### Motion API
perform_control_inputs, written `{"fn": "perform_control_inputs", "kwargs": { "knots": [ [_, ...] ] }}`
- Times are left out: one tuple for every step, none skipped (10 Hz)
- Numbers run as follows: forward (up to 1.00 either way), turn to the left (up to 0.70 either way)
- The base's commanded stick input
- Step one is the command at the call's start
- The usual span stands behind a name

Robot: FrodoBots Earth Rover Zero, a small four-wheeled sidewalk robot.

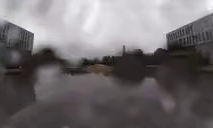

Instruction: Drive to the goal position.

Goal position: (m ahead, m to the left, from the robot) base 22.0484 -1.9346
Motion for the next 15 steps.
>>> {"fn": "perform_control_inputs", "kwargs": {
  "knots": [
    [1.00, 0.00],
    [1.00, 0.00],
    [1.00, 0.00],
    [1.00, 0.00],
    [1.00, 0.00],
    [1.00, 0.00],
    [1.00, 0.00],
    [1.00, 0.00],
    [1.00, 0.00],
    [1.00, 0.00],
    [1.00, 0.00],
    [1.00, 0.00],
    [1.00, 0.00],
    [1.00, 0.00],
    [1.00, 0.00]
  ]
}}
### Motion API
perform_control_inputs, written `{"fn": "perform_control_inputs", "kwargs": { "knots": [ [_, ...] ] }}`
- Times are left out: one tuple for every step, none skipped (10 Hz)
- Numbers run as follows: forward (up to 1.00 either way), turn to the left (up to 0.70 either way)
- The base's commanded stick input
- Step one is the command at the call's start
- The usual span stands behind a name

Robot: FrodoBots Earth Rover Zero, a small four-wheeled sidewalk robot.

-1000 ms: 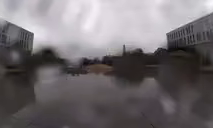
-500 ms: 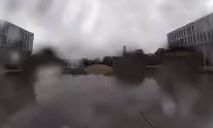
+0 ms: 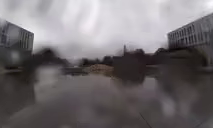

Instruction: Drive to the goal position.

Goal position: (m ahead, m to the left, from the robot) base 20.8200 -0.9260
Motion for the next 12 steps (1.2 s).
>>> {"fn": "perform_control_inputs", "kwargs": {
  "knots": [
    [1.00, 0.00],
    [1.00, 0.00],
    [1.00, 0.00],
    [1.00, 0.00],
    [1.00, 0.00],
    [1.00, 0.00],
    [1.00, 0.00],
    [1.00, 0.00],
    [1.00, 0.00],
    [1.00, 0.00],
    [1.00, 0.00],
    [1.00, 0.00]
  ]
}}
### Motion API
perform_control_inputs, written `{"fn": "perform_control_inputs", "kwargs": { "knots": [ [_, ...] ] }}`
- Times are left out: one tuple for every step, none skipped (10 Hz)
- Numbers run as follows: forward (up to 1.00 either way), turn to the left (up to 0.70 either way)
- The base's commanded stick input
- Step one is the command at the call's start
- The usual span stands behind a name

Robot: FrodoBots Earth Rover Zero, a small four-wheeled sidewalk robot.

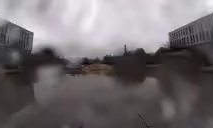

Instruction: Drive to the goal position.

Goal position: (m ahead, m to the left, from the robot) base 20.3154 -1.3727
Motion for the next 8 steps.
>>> {"fn": "perform_control_inputs", "kwargs": {
  "knots": [
    [1.00, -0.09],
    [1.00, -0.34],
    [1.00, -0.40],
    [1.00, 0.00],
    [1.00, 0.00],
    [1.00, 0.00],
    [1.00, 0.00],
    [1.00, 0.00]
  ]
}}
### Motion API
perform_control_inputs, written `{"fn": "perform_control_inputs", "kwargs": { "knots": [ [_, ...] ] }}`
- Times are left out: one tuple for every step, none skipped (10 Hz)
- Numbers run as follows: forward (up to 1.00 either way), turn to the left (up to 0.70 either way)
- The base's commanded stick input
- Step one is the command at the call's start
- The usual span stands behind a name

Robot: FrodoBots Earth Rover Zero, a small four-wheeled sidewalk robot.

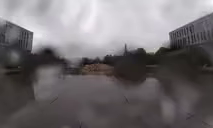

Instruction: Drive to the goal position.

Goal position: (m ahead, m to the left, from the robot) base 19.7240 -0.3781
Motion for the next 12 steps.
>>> {"fn": "perform_control_inputs", "kwargs": {
  "knots": [
    [1.00, 0.00],
    [1.00, 0.00],
    [1.00, 0.00],
    [1.00, 0.00],
    [1.00, 0.00],
    [1.00, 0.00],
    [1.00, -0.09],
    [1.00, -0.36],
    [1.00, -0.38],
    [1.00, -0.09],
    [1.00, 0.00],
    [1.00, 0.00]
  ]
}}
